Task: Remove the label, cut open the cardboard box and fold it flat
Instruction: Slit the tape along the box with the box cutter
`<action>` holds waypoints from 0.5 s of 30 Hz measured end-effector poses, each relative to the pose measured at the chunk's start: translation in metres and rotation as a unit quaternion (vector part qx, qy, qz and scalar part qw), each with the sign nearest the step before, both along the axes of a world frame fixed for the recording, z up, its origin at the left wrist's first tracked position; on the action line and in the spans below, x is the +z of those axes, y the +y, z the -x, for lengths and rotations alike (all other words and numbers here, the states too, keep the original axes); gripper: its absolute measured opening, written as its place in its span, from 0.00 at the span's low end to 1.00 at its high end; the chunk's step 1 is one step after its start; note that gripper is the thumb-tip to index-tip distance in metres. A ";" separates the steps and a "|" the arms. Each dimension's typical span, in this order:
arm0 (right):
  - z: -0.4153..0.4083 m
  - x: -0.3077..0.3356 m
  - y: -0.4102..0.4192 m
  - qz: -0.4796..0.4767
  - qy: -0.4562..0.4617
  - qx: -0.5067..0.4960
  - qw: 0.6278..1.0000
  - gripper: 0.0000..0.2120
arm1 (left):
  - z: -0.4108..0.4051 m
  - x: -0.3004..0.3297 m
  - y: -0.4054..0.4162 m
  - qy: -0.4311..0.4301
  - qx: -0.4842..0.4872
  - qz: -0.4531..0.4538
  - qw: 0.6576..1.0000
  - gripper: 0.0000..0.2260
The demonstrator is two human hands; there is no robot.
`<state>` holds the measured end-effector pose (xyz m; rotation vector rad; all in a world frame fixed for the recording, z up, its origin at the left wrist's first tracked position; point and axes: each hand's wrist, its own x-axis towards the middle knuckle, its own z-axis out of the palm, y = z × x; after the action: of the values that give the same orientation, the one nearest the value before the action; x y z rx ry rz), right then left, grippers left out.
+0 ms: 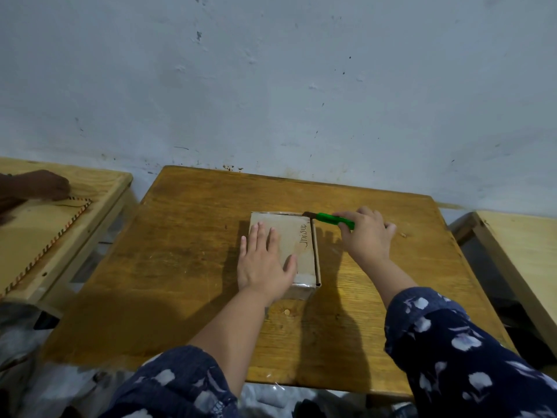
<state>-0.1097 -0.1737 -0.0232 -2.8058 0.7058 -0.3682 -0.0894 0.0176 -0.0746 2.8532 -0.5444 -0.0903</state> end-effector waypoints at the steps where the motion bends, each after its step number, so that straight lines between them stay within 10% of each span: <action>1: -0.001 -0.004 0.002 -0.024 0.016 -0.008 1.000 0.13 | -0.004 0.000 -0.003 0.001 0.001 0.001 1.000 0.33; 15: 0.022 -0.007 0.019 -0.142 0.021 -0.050 0.988 0.13 | -0.023 0.021 0.032 0.092 -0.077 0.225 0.967 0.41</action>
<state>-0.1314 -0.1552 -0.0304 -2.5227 0.8381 -0.2060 -0.0660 0.0494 -0.0540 2.3325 -0.6517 -0.2242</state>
